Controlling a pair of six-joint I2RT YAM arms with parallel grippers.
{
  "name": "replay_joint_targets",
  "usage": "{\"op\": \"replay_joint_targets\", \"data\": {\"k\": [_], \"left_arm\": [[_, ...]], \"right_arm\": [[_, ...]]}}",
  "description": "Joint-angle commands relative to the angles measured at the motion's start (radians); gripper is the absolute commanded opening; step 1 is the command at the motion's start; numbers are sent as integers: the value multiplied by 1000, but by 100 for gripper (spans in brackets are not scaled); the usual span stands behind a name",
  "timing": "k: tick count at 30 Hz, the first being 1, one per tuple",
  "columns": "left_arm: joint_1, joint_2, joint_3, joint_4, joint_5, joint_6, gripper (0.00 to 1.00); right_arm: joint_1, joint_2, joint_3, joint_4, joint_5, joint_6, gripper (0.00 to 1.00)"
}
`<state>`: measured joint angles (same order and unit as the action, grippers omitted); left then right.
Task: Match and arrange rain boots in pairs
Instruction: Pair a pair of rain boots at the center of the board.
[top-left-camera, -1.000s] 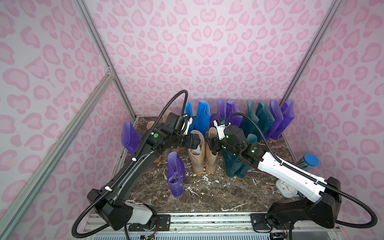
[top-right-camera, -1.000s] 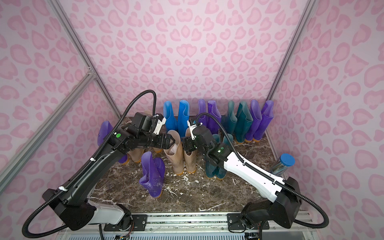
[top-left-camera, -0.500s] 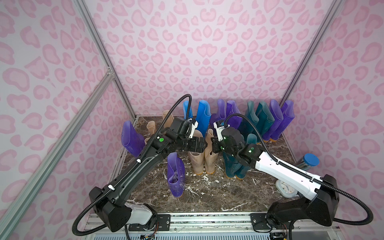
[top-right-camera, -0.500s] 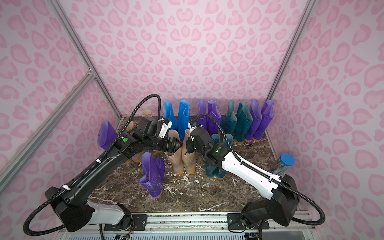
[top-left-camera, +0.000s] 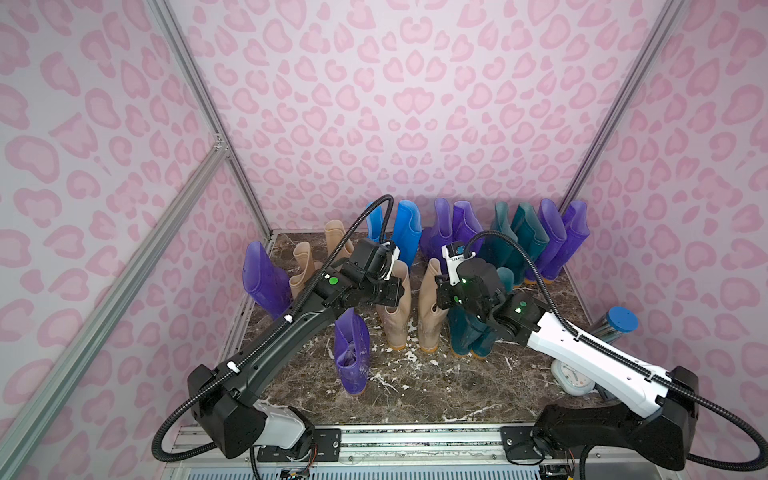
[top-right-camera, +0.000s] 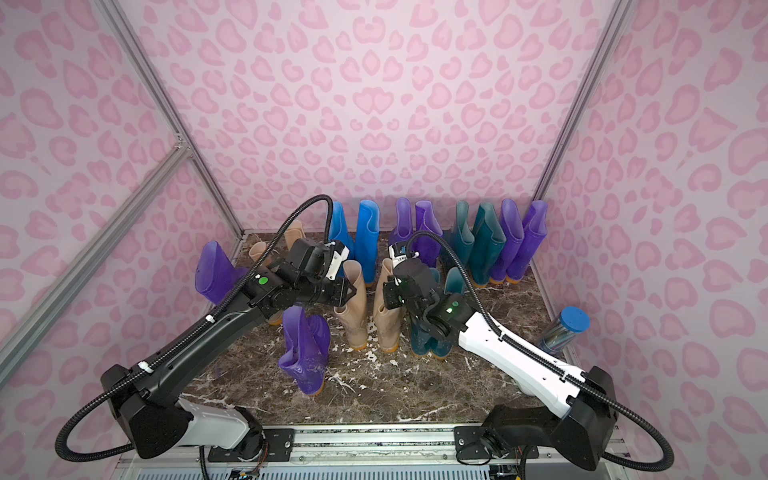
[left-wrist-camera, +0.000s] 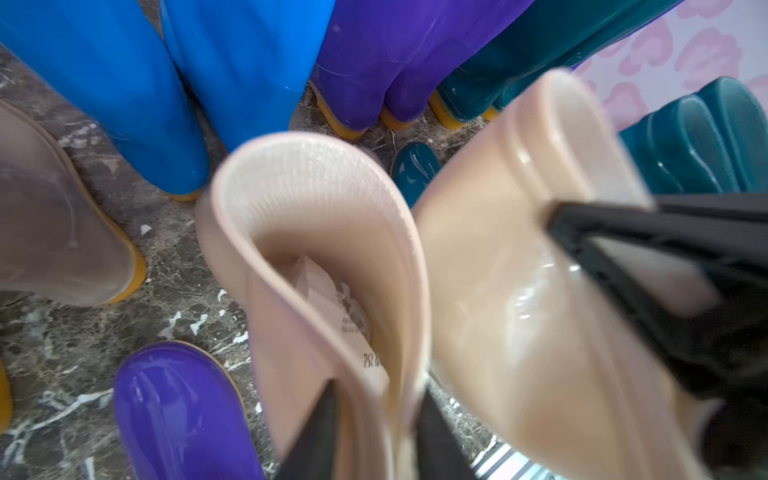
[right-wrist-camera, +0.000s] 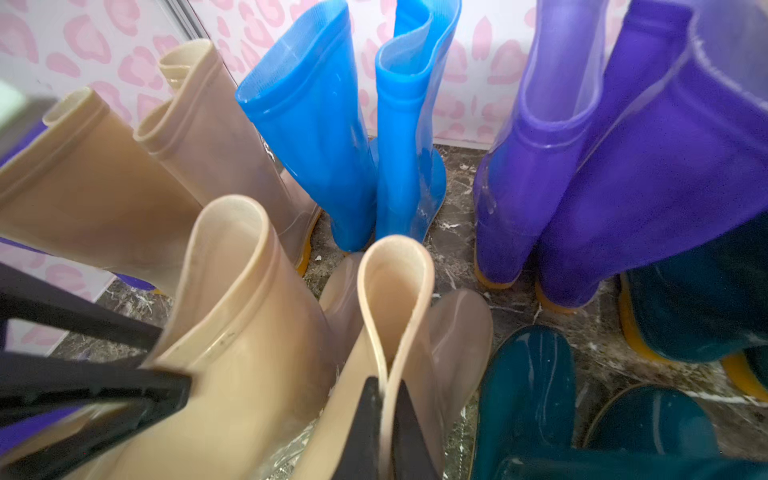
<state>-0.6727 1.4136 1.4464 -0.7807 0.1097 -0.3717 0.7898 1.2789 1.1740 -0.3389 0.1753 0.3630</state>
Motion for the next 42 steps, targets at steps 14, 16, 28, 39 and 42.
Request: {"op": "replay_joint_targets", "data": {"k": [14, 16, 28, 39, 42], "left_arm": [[-49, -24, 16, -6, 107, 75, 2], [-49, -30, 16, -17, 111, 103, 2], [-49, -102, -51, -24, 86, 189, 2], [-50, -130, -125, 4, 36, 200, 2], [-50, -146, -128, 9, 22, 187, 17]], "right_arm": [[-51, -48, -56, 101, -147, 25, 0], [-51, -55, -56, 106, -158, 30, 0], [-32, -62, -81, 132, -247, 55, 0], [-75, -111, -156, 116, -245, 56, 0], [-77, -115, -176, 119, -270, 70, 0]]}}
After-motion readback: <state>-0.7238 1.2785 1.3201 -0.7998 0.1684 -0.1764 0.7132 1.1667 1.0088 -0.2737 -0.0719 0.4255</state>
